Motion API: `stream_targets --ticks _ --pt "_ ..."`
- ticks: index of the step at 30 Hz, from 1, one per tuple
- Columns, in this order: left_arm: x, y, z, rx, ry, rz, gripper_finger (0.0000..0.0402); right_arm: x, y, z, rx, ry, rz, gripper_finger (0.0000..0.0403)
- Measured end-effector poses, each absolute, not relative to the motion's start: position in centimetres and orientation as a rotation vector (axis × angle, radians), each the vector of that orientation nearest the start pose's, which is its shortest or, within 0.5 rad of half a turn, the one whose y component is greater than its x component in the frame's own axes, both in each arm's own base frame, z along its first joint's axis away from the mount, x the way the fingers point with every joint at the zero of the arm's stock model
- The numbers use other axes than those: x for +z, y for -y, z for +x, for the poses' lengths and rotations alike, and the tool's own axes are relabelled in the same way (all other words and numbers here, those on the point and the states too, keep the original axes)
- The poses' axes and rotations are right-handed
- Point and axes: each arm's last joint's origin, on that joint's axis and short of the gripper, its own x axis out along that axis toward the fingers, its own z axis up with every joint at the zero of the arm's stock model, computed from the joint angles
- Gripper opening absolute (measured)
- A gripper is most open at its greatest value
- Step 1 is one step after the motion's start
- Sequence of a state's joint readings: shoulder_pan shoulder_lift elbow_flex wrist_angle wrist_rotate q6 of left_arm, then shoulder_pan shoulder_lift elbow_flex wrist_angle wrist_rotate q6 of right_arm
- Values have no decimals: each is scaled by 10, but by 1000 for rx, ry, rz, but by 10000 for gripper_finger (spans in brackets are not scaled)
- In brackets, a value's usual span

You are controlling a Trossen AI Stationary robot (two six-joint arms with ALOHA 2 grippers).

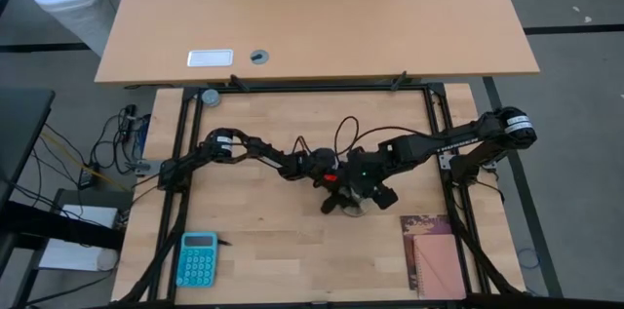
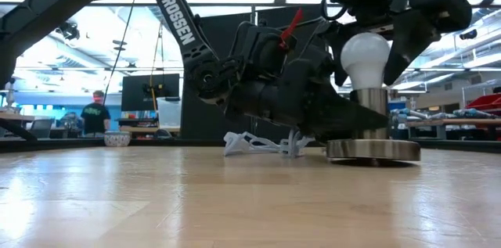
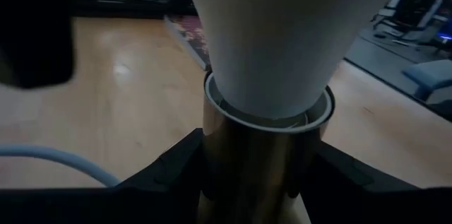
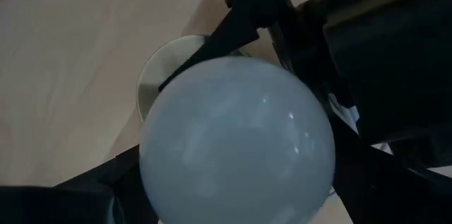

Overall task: Screw lightbulb
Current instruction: Insert the white lightbulb into the lamp socket

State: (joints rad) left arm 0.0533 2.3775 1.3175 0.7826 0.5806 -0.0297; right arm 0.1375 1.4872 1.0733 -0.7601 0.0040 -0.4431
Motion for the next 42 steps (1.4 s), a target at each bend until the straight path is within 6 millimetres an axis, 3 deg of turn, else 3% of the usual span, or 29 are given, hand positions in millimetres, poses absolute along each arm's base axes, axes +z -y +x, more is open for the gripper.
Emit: stream_targets --ticks 12,18,26,34,42 --pt "75 -11 469 -644 -261 -68 198 231 -50 285 424 -1091 -543 342" --pt "75 -12 468 -652 -264 -73 198 222 -54 291 406 -1108 -573 327" --pt "75 -12 469 -643 -268 -92 198 225 -54 290 390 -1132 -562 331" --pt "75 -12 469 -631 -270 -97 198 225 -55 284 378 -1199 -523 330" --pt "76 -12 469 -621 -268 -91 198 227 -63 277 351 -1238 -593 330"
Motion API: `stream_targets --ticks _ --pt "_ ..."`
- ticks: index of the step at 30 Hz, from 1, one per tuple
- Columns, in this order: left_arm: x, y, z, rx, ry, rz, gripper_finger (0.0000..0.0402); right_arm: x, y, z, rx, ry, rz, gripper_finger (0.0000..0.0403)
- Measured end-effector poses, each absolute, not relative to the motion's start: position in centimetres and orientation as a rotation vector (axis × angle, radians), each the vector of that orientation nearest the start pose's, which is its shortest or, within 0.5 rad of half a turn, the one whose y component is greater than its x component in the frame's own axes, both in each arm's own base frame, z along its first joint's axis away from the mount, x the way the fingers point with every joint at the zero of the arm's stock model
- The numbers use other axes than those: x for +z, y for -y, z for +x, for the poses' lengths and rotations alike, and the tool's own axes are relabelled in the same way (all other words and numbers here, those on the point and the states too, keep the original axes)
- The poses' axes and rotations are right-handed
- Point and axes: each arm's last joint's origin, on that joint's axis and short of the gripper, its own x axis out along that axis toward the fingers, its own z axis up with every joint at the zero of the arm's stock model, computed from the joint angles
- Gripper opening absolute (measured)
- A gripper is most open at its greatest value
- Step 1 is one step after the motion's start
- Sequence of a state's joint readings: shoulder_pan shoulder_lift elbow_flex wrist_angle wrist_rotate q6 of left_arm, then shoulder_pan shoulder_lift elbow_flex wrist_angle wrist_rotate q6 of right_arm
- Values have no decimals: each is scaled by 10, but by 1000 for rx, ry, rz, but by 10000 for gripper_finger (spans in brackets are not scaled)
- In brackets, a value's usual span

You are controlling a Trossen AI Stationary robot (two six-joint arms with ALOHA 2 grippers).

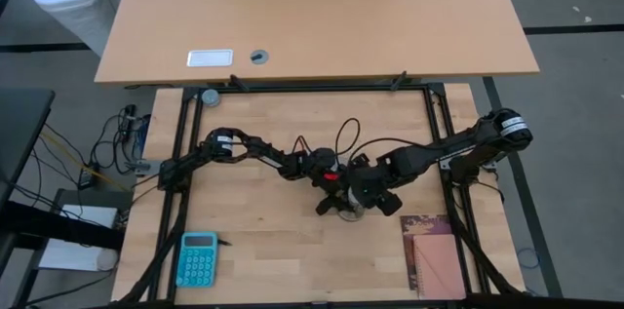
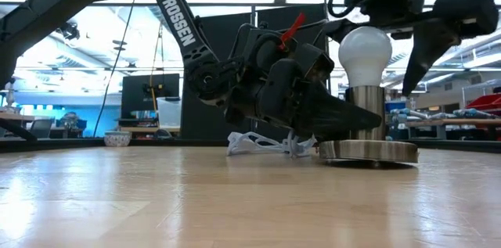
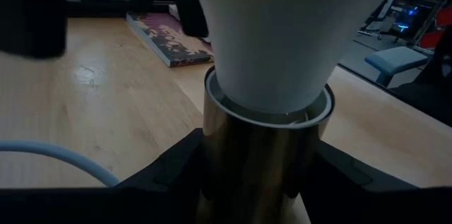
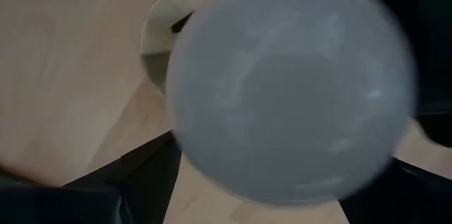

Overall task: Screw lightbulb
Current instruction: Insert the white lightbulb into the lamp socket

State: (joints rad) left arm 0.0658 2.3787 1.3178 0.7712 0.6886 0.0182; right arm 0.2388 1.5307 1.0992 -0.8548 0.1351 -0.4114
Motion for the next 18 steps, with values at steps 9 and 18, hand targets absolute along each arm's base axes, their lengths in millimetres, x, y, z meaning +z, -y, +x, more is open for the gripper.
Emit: stream_targets --ticks 9,18 --pt "76 -9 470 -619 -267 -85 198 238 -70 284 378 -1151 -636 329" --pt "76 -9 470 -616 -267 -83 198 239 -73 291 407 -1077 -624 329"
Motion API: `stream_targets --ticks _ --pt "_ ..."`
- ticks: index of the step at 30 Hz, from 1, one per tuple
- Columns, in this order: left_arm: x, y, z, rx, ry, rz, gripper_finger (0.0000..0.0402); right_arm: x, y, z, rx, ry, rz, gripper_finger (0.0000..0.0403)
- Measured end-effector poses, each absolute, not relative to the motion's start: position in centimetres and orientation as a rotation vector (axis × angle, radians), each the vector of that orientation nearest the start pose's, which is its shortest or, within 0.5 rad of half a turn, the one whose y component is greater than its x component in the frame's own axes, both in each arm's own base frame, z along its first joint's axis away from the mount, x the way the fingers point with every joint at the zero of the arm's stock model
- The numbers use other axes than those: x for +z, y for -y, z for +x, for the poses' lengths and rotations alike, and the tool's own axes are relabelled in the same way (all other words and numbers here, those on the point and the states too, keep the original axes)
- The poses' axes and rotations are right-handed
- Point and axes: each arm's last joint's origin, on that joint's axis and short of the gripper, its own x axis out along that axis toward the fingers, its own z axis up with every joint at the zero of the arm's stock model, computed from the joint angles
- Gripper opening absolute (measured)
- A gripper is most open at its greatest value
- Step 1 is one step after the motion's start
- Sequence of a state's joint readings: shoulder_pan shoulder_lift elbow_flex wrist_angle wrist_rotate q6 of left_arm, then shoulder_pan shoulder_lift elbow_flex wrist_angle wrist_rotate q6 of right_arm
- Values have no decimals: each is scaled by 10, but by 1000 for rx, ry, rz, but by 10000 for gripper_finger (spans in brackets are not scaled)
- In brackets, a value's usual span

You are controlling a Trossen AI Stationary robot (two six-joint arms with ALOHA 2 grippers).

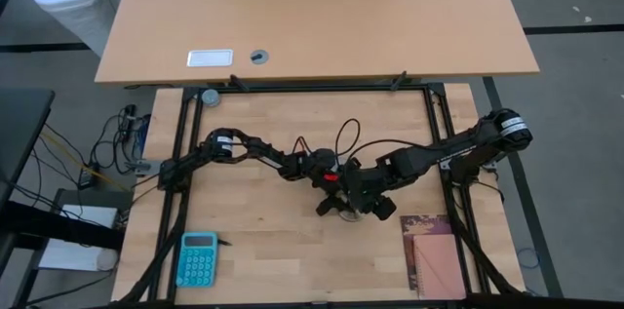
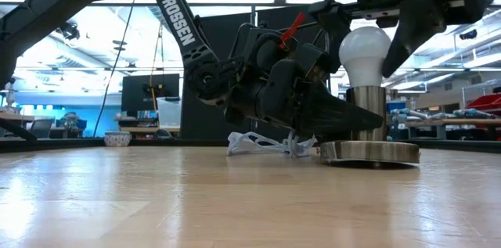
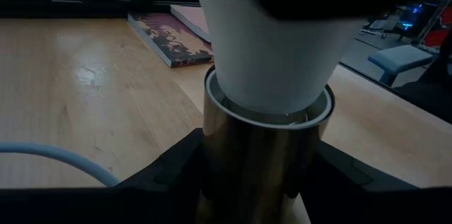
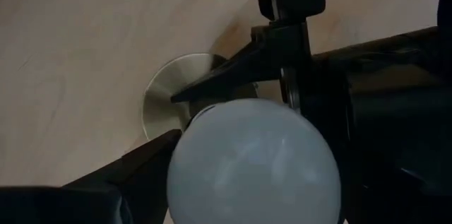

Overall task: Screw lightbulb
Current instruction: Insert the white lightbulb into the lamp socket

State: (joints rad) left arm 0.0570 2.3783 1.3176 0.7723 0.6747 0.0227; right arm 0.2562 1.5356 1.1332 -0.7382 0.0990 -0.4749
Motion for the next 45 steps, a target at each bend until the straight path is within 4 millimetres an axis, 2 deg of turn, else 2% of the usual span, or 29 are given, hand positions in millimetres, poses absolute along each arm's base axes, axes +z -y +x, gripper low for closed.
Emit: stream_targets --ticks 10,33,45 --pt "76 -8 470 -613 -265 -77 198 239 -73 292 416 -1066 -622 308" --pt "76 -9 470 -571 -267 -75 198 239 -72 291 419 -1077 -548 307" --pt "76 -9 471 -569 -266 -74 198 237 -60 292 432 -1103 -462 307"
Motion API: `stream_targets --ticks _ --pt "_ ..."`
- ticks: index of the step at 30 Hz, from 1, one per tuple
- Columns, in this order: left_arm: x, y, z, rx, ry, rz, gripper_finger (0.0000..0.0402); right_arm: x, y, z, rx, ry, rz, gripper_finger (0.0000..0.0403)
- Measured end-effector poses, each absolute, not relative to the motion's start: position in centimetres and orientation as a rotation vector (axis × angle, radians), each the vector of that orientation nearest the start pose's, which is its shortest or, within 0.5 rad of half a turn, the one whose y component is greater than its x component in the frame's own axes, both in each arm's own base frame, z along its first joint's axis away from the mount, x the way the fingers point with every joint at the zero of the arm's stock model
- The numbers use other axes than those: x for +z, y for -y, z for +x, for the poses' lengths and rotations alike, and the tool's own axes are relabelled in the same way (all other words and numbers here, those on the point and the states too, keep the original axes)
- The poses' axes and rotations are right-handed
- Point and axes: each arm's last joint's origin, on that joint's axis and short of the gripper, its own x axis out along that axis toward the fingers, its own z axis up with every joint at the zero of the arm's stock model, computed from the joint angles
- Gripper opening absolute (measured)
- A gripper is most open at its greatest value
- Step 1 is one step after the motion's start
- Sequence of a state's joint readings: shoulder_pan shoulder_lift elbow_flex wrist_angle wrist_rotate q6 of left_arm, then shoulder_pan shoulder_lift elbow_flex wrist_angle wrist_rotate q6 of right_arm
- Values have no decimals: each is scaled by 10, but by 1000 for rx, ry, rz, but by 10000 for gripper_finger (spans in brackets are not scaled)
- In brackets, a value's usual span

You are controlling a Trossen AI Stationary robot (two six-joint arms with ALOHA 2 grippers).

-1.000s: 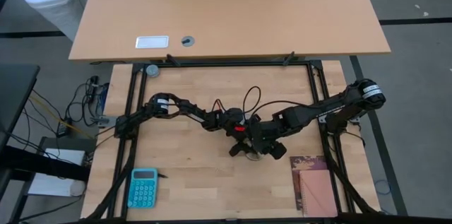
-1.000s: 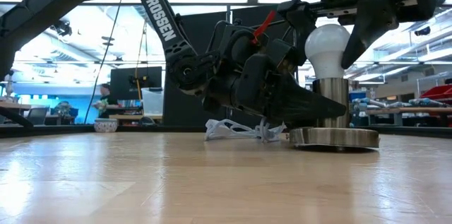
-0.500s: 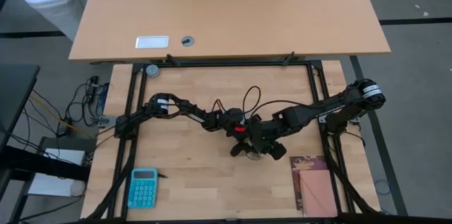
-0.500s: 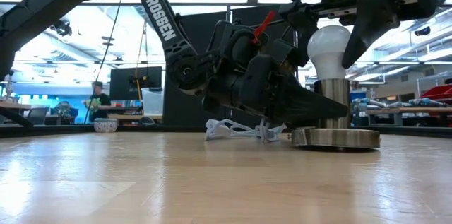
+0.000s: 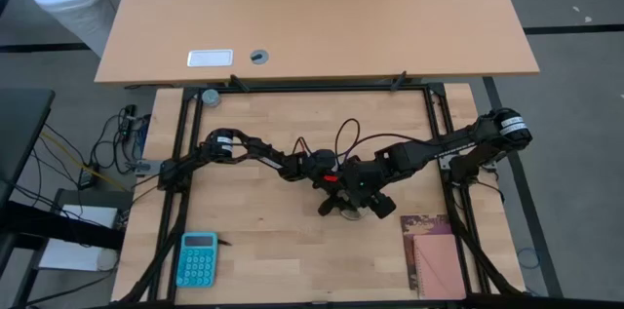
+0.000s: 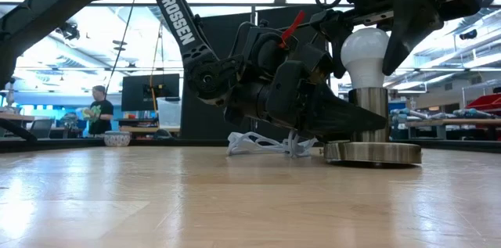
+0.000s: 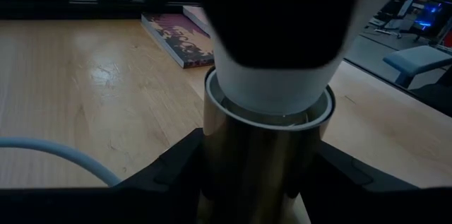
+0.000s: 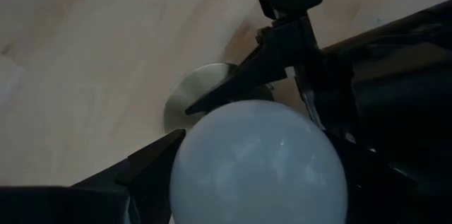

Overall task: Screw lightbulb
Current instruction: Insert the white lightbulb into the lamp socket

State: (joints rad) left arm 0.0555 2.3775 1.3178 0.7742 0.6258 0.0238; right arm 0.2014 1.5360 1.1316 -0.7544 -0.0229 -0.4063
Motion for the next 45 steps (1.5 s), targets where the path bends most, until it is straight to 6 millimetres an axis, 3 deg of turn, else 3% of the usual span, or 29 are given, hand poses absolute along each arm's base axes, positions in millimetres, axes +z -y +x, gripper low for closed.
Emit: stream_targets --ticks 13,22,45 --pt "76 -10 471 -567 -265 -72 198 238 -45 295 424 -1109 -340 307" --pt "76 -10 471 -563 -260 -66 198 226 -46 298 425 -1170 -315 307" --pt "76 -11 471 -552 -260 -67 198 227 -48 299 413 -1156 -325 307"
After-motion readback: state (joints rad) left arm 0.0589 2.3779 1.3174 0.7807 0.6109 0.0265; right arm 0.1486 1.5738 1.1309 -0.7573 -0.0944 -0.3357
